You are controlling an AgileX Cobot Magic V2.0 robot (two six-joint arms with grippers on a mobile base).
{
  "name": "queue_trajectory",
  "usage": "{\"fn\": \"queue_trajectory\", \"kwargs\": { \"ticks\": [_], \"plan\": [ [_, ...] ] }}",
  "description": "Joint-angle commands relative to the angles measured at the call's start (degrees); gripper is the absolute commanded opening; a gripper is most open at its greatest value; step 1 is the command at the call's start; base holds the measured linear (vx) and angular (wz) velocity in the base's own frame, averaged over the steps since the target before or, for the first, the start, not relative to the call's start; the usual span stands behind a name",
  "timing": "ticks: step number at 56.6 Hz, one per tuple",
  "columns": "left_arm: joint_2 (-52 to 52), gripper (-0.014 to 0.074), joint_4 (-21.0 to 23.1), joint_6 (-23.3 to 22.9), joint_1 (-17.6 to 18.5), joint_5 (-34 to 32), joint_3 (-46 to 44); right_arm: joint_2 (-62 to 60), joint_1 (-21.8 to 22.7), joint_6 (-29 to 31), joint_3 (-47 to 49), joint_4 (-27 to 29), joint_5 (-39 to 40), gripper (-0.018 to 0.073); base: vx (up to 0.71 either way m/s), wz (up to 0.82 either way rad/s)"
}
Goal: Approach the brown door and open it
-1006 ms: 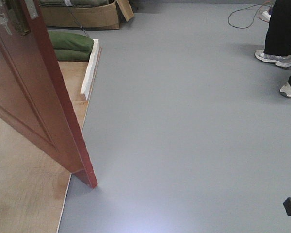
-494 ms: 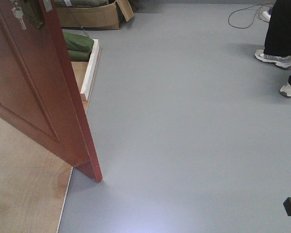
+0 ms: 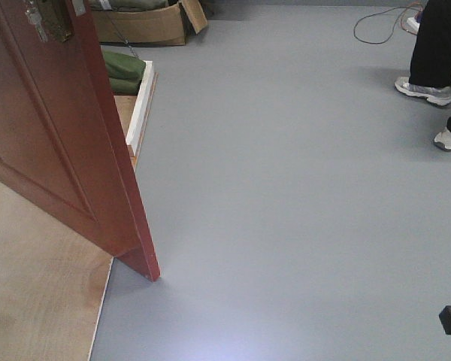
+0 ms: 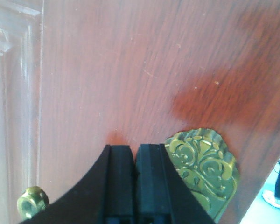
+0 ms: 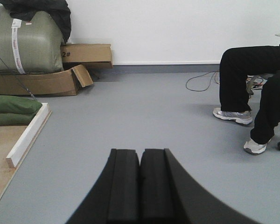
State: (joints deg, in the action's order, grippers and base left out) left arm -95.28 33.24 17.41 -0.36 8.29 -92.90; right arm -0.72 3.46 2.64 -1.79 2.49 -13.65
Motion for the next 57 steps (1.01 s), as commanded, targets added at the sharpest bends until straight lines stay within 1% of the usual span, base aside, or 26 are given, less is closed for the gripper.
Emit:
{"fn": "queue_trajectory", "kwargs": {
  "ticks": [1,57],
  "plan": [
    [2.7,-0.0006,0.4,-0.3,0.3,-4.2,-1.9,-0.6,0.3,0.3,-0.3,-0.2,4.7,0.0000,0.00,0.00],
    [2.7,-0.0006,0.4,-0.3,0.3,-4.2,-1.9,-0.6,0.3,0.3,-0.3,-0.2,4.7,0.0000,0.04,0.01]
  ]
}}
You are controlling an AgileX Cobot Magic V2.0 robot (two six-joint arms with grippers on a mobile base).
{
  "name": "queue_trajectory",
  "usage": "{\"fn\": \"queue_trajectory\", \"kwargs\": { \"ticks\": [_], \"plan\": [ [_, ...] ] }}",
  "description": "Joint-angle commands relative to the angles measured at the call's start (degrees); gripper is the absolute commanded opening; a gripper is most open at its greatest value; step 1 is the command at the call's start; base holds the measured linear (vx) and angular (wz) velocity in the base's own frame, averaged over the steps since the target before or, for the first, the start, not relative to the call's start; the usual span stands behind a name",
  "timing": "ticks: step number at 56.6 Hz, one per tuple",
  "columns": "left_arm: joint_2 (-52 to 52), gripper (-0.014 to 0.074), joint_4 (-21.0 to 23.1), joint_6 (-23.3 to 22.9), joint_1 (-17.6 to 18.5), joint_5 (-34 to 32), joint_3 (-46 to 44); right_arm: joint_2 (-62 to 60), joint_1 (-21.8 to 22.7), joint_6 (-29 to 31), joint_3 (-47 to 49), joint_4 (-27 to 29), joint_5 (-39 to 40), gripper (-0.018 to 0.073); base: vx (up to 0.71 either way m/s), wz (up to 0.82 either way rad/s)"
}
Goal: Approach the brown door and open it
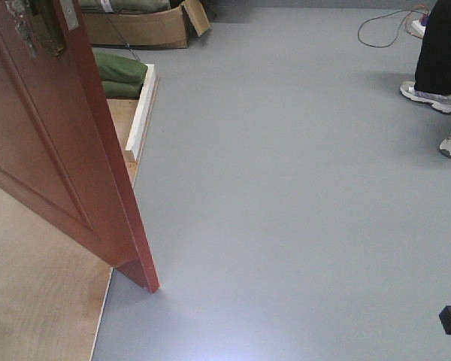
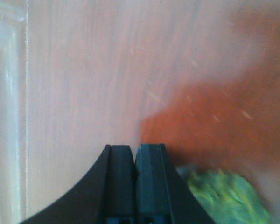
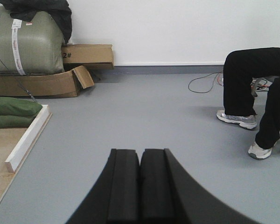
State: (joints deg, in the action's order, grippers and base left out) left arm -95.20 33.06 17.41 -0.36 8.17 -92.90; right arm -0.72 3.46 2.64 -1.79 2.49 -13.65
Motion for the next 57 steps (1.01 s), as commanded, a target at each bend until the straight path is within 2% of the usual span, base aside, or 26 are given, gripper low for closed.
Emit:
{"fn": "queue_trajectory", "kwargs": {
  "ticks": [1,57],
  "plan": [
    [2.6,-0.0006,0.6,-0.3,0.3,-4.1,-1.9,-0.6,0.3,0.3,-0.3,-0.2,4.7,0.0000,0.09,0.02],
    [2.6,-0.0006,0.6,-0.3,0.3,-4.1,-1.9,-0.6,0.3,0.3,-0.3,-0.2,4.7,0.0000,0.15,-0.01]
  ]
}}
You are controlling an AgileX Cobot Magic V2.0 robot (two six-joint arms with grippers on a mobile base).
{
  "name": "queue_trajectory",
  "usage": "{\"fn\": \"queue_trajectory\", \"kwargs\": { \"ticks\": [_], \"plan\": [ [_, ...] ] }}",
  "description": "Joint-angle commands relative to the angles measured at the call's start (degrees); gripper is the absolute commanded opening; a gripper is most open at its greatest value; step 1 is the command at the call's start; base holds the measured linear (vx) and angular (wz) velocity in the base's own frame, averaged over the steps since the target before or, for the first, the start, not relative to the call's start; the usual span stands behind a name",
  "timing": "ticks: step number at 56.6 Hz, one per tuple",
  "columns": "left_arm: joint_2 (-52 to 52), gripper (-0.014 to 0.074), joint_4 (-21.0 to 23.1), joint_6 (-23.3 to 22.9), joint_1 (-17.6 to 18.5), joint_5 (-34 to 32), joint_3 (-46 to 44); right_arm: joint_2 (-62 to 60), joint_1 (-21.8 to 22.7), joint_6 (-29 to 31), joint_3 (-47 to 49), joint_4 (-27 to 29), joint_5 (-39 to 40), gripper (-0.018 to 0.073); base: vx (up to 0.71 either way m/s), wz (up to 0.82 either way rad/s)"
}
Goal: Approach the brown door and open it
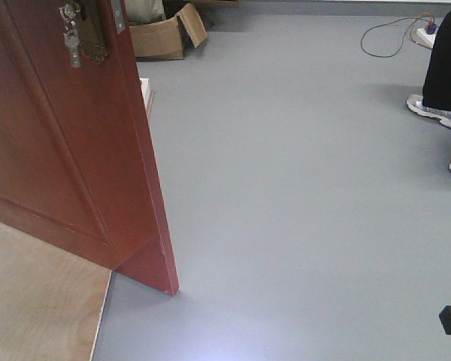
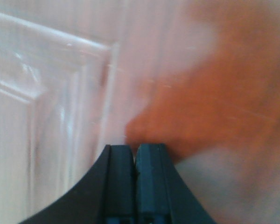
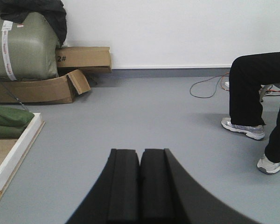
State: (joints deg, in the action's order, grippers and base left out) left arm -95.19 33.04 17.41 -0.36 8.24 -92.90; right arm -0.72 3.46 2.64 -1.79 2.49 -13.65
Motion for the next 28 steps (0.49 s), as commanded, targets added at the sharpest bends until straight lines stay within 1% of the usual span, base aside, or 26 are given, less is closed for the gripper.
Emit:
{"fn": "queue_trajectory", "kwargs": {
  "ticks": [1,28],
  "plan": [
    [2.6,-0.0006,0.6,-0.3,0.3,-4.1,-1.9,-0.6,0.3,0.3,-0.3,-0.2,4.7,0.0000,0.16,-0.06],
    [2.6,-0.0006,0.6,-0.3,0.3,-4.1,-1.9,-0.6,0.3,0.3,-0.3,-0.2,4.7,0.0000,0.16,-0.06]
  ]
}}
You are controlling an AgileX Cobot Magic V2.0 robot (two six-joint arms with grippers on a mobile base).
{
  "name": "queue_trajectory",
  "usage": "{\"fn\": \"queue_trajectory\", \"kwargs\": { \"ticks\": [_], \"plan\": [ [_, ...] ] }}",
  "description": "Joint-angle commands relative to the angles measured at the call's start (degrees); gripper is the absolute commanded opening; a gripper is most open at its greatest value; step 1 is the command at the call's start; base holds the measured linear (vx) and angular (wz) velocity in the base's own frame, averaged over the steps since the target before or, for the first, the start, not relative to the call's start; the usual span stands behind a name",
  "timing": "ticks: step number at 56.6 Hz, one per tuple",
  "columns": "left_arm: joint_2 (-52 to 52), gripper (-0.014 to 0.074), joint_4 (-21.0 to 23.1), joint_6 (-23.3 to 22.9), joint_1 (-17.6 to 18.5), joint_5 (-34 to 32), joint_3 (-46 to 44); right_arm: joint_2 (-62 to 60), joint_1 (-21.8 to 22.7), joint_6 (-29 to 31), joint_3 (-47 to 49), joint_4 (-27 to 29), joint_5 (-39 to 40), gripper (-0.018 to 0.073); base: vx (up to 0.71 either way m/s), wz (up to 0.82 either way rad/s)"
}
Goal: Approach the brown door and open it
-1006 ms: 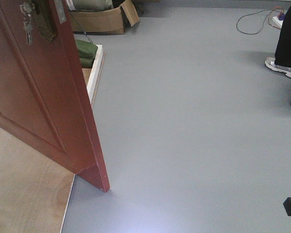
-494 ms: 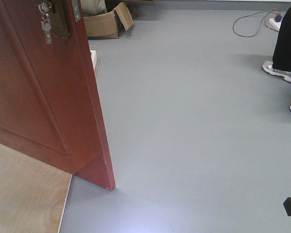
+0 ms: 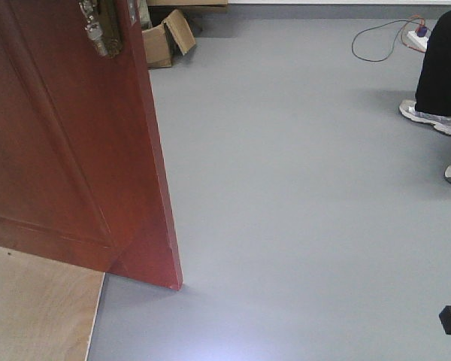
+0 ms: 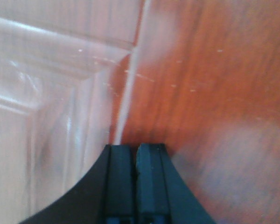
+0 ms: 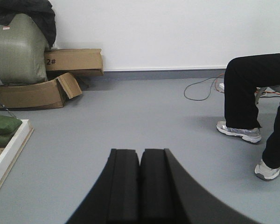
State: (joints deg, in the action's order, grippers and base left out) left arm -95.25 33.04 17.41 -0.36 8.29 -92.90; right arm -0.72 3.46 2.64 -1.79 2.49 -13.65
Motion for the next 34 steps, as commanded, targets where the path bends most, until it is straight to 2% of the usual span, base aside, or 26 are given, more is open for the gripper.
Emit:
{"fn": "queue_trajectory", "kwargs": {
  "ticks": [1,34],
  "plan": [
    [2.7,-0.0006,0.6,-0.3,0.3,-4.2,-1.9,-0.6,0.3,0.3,-0.3,-0.2,4.7,0.0000,0.17,-0.04],
    [2.7,-0.0006,0.6,-0.3,0.3,-4.2,-1.9,-0.6,0.3,0.3,-0.3,-0.2,4.7,0.0000,0.19,-0.01]
  ]
}}
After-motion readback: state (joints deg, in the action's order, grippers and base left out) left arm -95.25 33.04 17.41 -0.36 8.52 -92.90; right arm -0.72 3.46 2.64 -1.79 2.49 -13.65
